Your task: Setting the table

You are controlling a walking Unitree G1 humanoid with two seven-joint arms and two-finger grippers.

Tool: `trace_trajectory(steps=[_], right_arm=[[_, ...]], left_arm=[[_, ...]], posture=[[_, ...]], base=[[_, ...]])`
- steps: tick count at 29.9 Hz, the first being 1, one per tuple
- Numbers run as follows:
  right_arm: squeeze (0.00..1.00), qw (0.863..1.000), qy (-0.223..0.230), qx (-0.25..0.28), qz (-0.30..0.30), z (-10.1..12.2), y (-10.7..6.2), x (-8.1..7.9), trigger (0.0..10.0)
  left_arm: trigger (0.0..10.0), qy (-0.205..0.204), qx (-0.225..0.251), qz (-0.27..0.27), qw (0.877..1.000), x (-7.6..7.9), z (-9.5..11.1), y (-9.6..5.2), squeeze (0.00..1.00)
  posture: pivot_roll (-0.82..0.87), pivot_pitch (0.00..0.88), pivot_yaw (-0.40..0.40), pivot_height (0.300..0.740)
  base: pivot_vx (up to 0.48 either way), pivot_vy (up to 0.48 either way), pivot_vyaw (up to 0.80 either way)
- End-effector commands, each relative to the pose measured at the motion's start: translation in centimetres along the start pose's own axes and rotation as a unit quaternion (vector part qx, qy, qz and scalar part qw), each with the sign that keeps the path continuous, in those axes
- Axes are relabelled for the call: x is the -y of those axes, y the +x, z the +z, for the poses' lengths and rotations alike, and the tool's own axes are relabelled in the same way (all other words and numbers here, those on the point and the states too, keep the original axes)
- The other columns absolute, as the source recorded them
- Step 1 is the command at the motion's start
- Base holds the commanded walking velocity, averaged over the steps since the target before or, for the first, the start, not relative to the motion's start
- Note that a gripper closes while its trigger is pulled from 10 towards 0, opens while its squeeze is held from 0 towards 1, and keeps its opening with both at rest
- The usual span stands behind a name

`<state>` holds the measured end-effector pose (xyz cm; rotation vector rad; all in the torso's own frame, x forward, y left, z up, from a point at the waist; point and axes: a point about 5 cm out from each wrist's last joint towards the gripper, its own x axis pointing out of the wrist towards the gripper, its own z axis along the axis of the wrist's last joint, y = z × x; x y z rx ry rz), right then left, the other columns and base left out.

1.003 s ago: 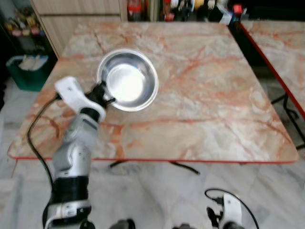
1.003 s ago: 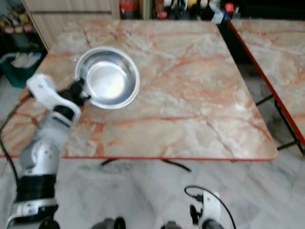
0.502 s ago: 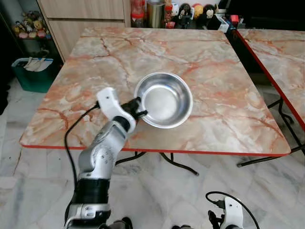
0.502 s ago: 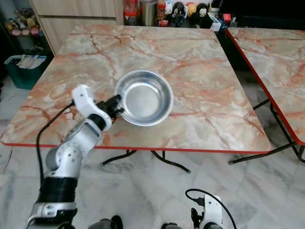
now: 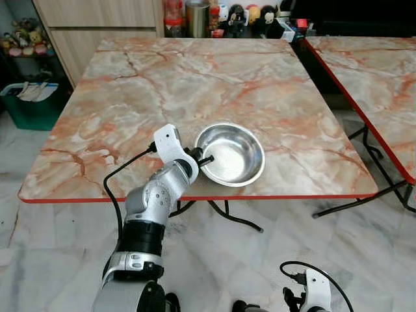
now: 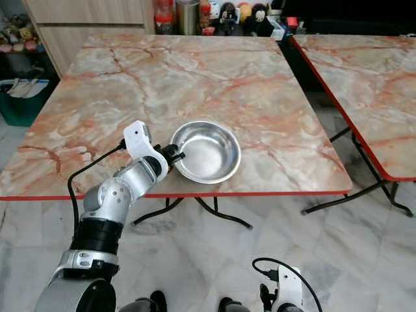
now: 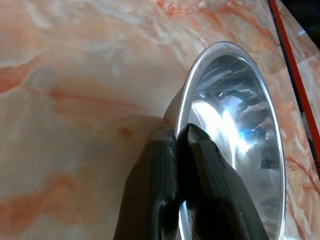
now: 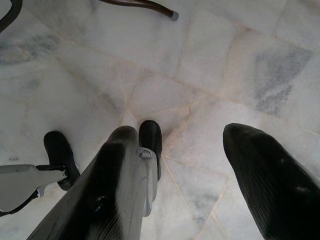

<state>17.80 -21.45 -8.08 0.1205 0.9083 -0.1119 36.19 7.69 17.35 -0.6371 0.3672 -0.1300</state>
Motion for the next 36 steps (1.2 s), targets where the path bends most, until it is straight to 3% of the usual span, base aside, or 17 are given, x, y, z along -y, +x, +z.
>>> trace_trajectory(steps=[1, 13, 18, 22, 24, 25, 27, 31, 36], right_arm=[[0.00, 1.000, 0.005, -0.011, -0.002, -0.6, -0.1, 0.1, 10.0], [0.00, 1.000, 0.004, -0.013, -0.002, -0.7, -0.1, 0.2, 10.0], [0.00, 1.000, 0.005, -0.012, -0.002, -0.7, -0.1, 0.2, 10.0], [0.00, 1.000, 0.004, -0.012, -0.002, -0.7, -0.1, 0.2, 10.0], [0.00, 1.000, 0.004, -0.012, -0.002, -0.7, -0.1, 0.2, 10.0], [0.00, 1.000, 0.004, -0.012, -0.002, -0.7, -0.1, 0.2, 10.0], [0.00, 1.000, 0.004, -0.012, -0.002, -0.7, -0.1, 0.2, 10.0], [0.00, 1.000, 0.003, -0.012, -0.002, -0.7, -0.1, 0.1, 10.0], [0.00, 1.000, 0.004, -0.012, -0.001, -0.6, -0.1, 0.1, 10.0]], left_arm=[[10.0, -0.029, 0.007, -0.005, 1.000, 1.0, 0.6, 0.2, 0.00], [10.0, -0.074, 0.009, 0.025, 0.997, 0.8, 0.7, 0.8, 0.00], [10.0, -0.090, 0.025, 0.010, 0.996, 1.4, 0.9, 0.9, 0.00], [10.0, -0.087, 0.045, -0.015, 0.995, 2.1, 1.5, 0.8, 0.00], [10.0, -0.074, 0.080, -0.043, 0.993, 2.8, 2.2, 0.5, 0.00], [10.0, -0.042, 0.138, -0.086, 0.986, 3.7, 3.4, -0.2, 0.00], [10.0, -0.027, 0.160, -0.106, 0.981, 4.2, 3.9, -0.5, 0.00], [10.0, -0.035, 0.180, -0.126, 0.975, 4.5, 4.1, -0.9, 0.00], [10.0, -0.029, 0.178, -0.117, 0.977, 4.0, 3.8, -0.8, 0.00]], posture=[[-0.01, 0.170, -0.033, 0.740], [-0.01, 0.174, -0.034, 0.740], [-0.02, 0.172, -0.034, 0.740], [-0.02, 0.171, -0.035, 0.740], [-0.02, 0.172, -0.035, 0.740], [-0.02, 0.171, -0.035, 0.740], [-0.02, 0.172, -0.036, 0.740], [-0.01, 0.173, -0.036, 0.740], [-0.01, 0.173, -0.036, 0.740]], base=[[0.000, 0.000, 0.00], [0.000, 0.000, 0.00], [0.000, 0.000, 0.00], [0.000, 0.000, 0.00], [0.000, 0.000, 0.00], [0.000, 0.000, 0.00], [0.000, 0.000, 0.00], [0.000, 0.000, 0.00], [0.144, 0.000, 0.00]])
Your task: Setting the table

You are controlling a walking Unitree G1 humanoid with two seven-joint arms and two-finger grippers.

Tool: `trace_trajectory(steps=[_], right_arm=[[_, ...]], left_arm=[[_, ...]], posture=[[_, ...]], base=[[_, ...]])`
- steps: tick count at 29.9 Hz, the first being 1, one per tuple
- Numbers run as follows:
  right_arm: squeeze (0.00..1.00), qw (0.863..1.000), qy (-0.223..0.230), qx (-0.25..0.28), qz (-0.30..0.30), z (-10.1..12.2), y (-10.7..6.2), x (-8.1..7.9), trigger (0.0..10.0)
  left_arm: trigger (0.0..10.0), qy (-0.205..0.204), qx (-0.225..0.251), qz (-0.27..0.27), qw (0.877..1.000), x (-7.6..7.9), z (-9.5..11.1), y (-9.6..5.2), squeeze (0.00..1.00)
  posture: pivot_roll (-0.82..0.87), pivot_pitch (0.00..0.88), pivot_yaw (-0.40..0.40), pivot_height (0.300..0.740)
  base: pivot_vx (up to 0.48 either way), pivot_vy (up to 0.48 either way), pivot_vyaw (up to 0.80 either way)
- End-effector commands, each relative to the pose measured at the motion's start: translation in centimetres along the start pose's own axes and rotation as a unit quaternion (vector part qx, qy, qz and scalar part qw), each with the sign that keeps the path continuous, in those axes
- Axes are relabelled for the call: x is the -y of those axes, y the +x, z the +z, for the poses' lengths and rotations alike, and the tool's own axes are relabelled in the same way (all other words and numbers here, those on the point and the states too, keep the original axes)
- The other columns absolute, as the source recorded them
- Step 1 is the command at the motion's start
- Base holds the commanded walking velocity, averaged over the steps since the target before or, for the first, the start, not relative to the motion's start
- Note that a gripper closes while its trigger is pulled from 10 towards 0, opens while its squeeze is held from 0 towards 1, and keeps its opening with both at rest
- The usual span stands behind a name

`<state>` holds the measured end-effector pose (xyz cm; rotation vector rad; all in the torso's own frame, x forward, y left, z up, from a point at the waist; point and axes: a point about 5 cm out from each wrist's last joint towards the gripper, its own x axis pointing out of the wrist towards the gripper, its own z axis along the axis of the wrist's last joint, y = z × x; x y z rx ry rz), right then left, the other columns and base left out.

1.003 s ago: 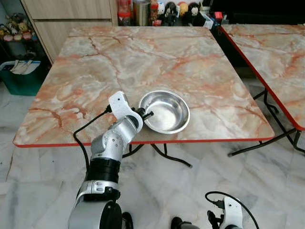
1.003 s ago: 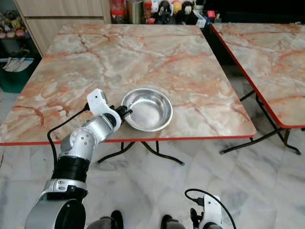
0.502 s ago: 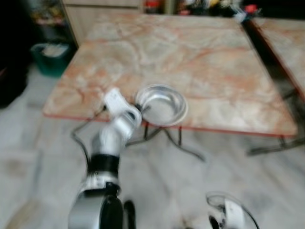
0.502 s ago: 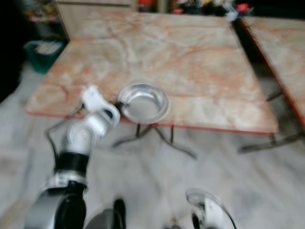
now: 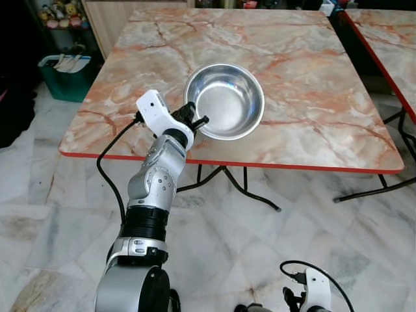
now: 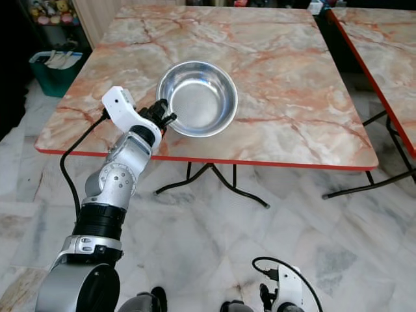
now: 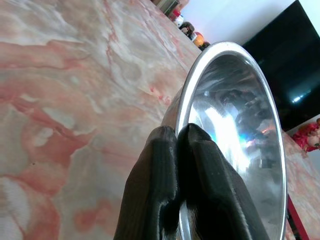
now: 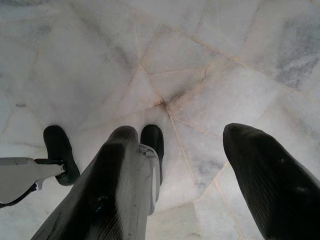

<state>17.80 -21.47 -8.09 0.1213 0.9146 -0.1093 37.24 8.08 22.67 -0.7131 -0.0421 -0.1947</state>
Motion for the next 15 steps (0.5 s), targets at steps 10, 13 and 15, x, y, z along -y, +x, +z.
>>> trace_trajectory(steps=[10, 13, 15], right_arm=[[0.00, 1.000, 0.004, -0.008, -0.002, -0.66, -0.15, 0.12, 10.0], [0.00, 1.000, 0.004, -0.008, -0.002, -0.65, -0.15, 0.14, 10.0], [0.00, 1.000, 0.003, -0.008, -0.002, -0.64, -0.15, 0.14, 10.0]], left_arm=[[10.0, -0.010, 0.011, -0.025, 1.000, 1.00, -0.77, -0.38, 0.00], [10.0, -0.005, 0.016, -0.028, 0.999, 1.05, -0.59, -0.42, 0.00], [10.0, -0.003, 0.019, -0.030, 0.999, 1.09, -0.50, -0.43, 0.00]], posture=[[-0.01, 0.175, -0.038, 0.740], [-0.01, 0.175, -0.039, 0.740], [-0.01, 0.175, -0.039, 0.740]], base=[[0.278, 0.000, 0.00], [0.345, 0.000, 0.00], [0.356, 0.000, 0.00]])
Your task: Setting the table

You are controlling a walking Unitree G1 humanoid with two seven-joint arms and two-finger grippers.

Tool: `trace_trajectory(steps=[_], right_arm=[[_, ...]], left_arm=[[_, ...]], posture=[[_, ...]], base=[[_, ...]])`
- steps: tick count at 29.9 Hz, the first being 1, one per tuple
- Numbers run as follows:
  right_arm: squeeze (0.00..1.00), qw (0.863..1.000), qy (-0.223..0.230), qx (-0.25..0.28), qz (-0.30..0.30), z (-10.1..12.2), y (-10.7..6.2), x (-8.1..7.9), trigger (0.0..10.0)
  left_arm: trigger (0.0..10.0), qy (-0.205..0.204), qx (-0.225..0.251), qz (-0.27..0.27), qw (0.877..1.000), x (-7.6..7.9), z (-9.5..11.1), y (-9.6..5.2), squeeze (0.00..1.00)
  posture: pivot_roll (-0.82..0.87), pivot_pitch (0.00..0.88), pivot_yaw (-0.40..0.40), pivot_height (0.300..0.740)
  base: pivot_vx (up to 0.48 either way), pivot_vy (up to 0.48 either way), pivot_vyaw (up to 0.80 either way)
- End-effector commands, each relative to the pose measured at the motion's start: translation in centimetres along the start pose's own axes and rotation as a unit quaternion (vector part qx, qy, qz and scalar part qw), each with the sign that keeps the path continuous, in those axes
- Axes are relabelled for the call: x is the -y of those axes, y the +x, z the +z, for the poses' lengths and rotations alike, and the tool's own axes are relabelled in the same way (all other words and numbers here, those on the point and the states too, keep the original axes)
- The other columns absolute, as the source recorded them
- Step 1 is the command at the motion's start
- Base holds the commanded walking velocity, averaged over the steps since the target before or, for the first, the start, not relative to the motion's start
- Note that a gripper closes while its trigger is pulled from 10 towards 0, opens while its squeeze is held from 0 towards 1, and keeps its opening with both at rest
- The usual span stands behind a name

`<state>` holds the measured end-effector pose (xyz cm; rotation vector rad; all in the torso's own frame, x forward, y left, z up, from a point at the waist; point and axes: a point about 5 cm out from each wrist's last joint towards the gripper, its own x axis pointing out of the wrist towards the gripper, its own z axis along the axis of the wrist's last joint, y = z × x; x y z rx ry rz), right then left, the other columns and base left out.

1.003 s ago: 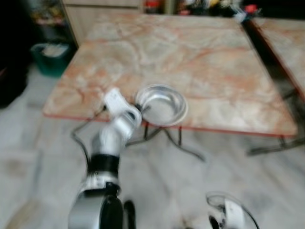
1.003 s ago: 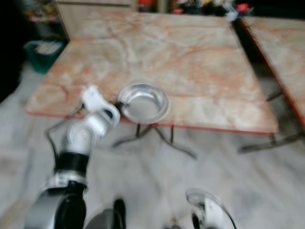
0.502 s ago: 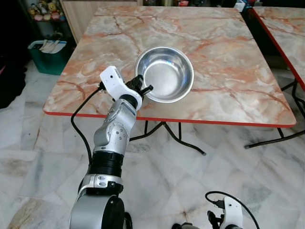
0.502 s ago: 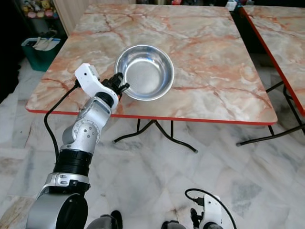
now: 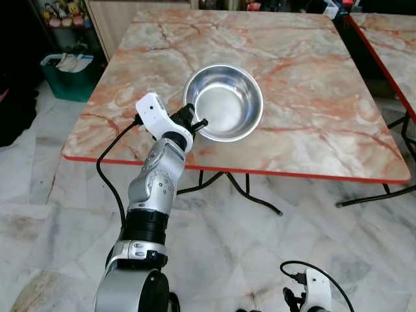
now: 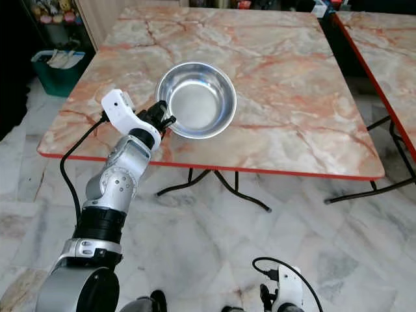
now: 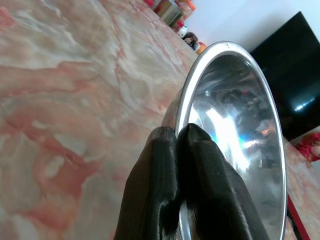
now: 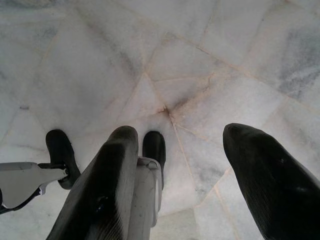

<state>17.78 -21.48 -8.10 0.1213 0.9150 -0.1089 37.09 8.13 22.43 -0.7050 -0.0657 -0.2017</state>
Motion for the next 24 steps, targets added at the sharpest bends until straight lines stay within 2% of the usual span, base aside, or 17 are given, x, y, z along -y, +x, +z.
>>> trace_trajectory(steps=[1, 24], right_arm=[[0.00, 1.000, 0.003, -0.008, -0.002, -0.61, -0.14, 0.13, 10.0], [0.00, 1.000, 0.001, -0.009, -0.001, -0.68, -0.16, 0.15, 10.0]], left_arm=[[10.0, -0.008, 0.010, -0.023, 1.000, 1.26, -0.31, -0.25, 0.00], [10.0, -0.002, 0.014, -0.038, 0.999, 1.41, -0.05, -0.61, 0.00]], posture=[[-0.01, 0.175, -0.039, 0.740], [-0.01, 0.168, -0.039, 0.740]], base=[[0.356, 0.000, 0.00], [0.367, 0.000, 0.00]])
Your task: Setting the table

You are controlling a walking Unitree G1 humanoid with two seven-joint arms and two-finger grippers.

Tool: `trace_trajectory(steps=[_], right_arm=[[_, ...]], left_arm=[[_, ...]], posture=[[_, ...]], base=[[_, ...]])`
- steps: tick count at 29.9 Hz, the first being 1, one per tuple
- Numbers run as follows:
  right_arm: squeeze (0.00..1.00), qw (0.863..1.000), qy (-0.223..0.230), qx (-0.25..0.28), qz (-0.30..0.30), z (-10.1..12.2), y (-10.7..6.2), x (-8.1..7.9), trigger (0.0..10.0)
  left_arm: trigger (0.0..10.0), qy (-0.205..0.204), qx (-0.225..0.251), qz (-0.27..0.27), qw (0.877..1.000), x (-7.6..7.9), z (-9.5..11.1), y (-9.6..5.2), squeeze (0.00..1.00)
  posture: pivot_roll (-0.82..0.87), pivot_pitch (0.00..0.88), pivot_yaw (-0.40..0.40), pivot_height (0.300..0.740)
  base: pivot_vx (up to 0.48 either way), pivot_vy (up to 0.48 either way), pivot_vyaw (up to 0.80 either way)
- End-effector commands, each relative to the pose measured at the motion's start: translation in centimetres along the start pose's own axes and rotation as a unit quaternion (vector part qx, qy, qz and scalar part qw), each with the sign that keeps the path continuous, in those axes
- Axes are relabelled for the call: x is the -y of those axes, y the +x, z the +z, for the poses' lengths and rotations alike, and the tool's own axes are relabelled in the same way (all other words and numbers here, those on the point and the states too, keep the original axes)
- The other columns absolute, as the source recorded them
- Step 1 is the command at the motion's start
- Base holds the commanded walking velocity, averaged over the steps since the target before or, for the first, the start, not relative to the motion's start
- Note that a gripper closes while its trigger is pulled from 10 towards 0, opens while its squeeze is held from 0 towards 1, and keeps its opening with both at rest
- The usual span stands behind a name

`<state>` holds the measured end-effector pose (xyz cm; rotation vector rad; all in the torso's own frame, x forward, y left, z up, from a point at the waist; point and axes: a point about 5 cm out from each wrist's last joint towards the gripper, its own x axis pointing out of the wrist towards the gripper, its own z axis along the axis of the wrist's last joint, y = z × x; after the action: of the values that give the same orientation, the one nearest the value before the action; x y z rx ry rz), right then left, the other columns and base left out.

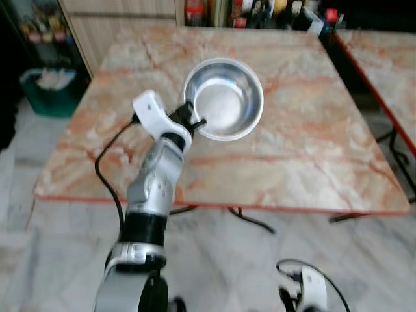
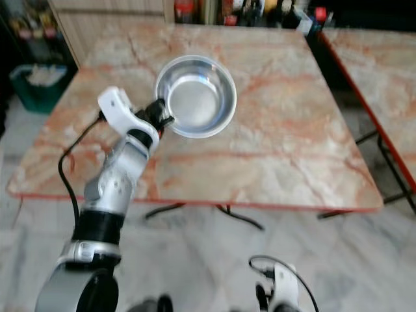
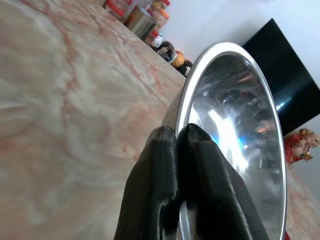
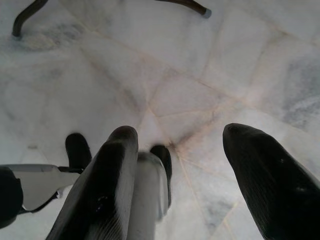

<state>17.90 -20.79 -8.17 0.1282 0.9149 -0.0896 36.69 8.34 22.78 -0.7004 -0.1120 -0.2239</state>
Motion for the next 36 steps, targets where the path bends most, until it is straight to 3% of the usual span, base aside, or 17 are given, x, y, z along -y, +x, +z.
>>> trace_trajectory(steps=[1, 8, 20, 24, 27, 36], right_arm=[[0.00, 1.000, 0.002, -0.009, -0.011, -0.6, -0.3, 0.8, 10.0], [0.00, 1.000, 0.002, -0.009, -0.010, -0.6, -0.3, 0.8, 10.0], [0.00, 1.000, 0.004, -0.009, -0.009, -0.6, -0.3, 0.8, 10.0], [0.00, 1.000, 0.003, -0.011, -0.008, -0.6, -0.3, 0.8, 10.0], [0.00, 1.000, 0.002, -0.011, -0.008, -0.6, -0.3, 0.8, 10.0], [0.00, 1.000, 0.001, -0.013, -0.007, -0.7, -0.3, 0.8, 10.0]], left_arm=[[10.0, -0.006, -0.004, -0.020, 1.000, 1.2, -0.5, -0.2, 0.00], [10.0, -0.002, -0.009, -0.023, 1.000, 1.1, -0.5, -0.4, 0.00], [10.0, 0.011, -0.086, -0.043, 0.995, 0.8, -1.2, -2.2, 0.00], [10.0, -0.004, -0.148, -0.056, 0.987, 1.4, -1.5, -3.0, 0.00], [10.0, -0.002, -0.191, -0.034, 0.981, 0.9, -2.4, -3.4, 0.00], [10.0, -0.006, -0.255, -0.017, 0.967, 0.8, -4.2, -3.9, 0.00]], posture=[[-0.01, 0.168, -0.039, 0.740], [-0.01, 0.173, -0.040, 0.740], [-0.01, 0.182, -0.038, 0.740], [0.00, 0.183, -0.039, 0.740], [0.00, 0.183, -0.039, 0.740], [-0.01, 0.183, -0.039, 0.740]], base=[[0.371, 0.000, 0.00], [0.370, 0.000, 0.00], [0.000, 0.000, 0.00], [0.000, 0.000, 0.00], [0.000, 0.000, 0.00], [0.000, 0.000, 0.00]])
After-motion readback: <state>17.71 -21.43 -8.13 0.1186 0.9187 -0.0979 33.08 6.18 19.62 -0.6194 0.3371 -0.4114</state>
